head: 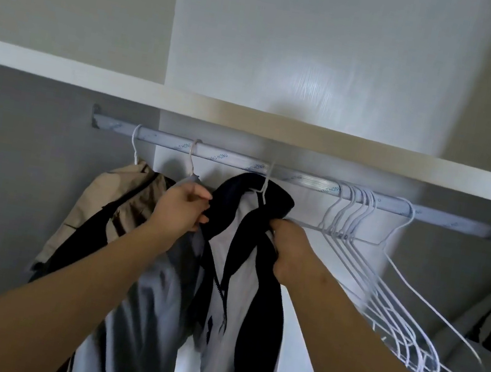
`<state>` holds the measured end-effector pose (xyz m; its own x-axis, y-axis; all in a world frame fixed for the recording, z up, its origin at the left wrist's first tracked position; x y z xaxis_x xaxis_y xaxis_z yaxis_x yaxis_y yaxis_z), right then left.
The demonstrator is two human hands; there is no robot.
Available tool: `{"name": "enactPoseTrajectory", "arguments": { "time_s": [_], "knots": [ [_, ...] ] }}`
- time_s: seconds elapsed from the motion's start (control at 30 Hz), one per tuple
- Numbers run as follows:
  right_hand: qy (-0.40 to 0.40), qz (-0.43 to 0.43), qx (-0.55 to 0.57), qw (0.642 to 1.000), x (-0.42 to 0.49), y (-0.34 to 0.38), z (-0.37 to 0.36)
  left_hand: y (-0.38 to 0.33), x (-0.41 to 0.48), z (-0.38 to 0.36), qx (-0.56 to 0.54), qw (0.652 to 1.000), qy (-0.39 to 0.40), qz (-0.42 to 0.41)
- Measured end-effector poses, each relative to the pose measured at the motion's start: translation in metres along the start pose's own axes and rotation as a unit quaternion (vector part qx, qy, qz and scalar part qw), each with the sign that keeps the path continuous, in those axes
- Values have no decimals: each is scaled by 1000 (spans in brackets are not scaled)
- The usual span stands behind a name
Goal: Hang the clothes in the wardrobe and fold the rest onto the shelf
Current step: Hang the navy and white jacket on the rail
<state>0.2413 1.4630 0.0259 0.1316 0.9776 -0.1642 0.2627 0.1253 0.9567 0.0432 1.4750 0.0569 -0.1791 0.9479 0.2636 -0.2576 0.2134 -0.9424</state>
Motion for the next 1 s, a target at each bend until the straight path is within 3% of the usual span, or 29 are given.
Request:
{"name": "enactPoseTrajectory", "arguments": {
  "time_s": [0.23, 0.43, 0.63, 1.0],
  "knots": [
    [-34, -7, -37, 999, 34, -28, -41, 26, 6, 15, -29, 998, -4, 57],
    [-10, 1, 49, 999, 33, -53, -68, 36, 3, 14, -43, 997, 12, 70],
    [-27, 41, -21, 999, 21, -57, -70, 43, -11, 12, -21, 996, 38, 77],
    [-41, -46, -76, 995, -53, -93, -41, 47, -66, 1, 12, 993, 68, 91]
  ]
}}
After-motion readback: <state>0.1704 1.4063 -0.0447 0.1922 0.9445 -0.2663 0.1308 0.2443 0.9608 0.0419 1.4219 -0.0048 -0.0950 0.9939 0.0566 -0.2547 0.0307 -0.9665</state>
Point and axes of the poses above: each hand's wrist, its own x-axis towards the middle knuckle, its own z-axis out of the back of the hand, y = z × x, the point moved 10 cm from there along x, towards the middle knuckle, and after that the axes turned 7 degrees about x, right-handed, at the moved point
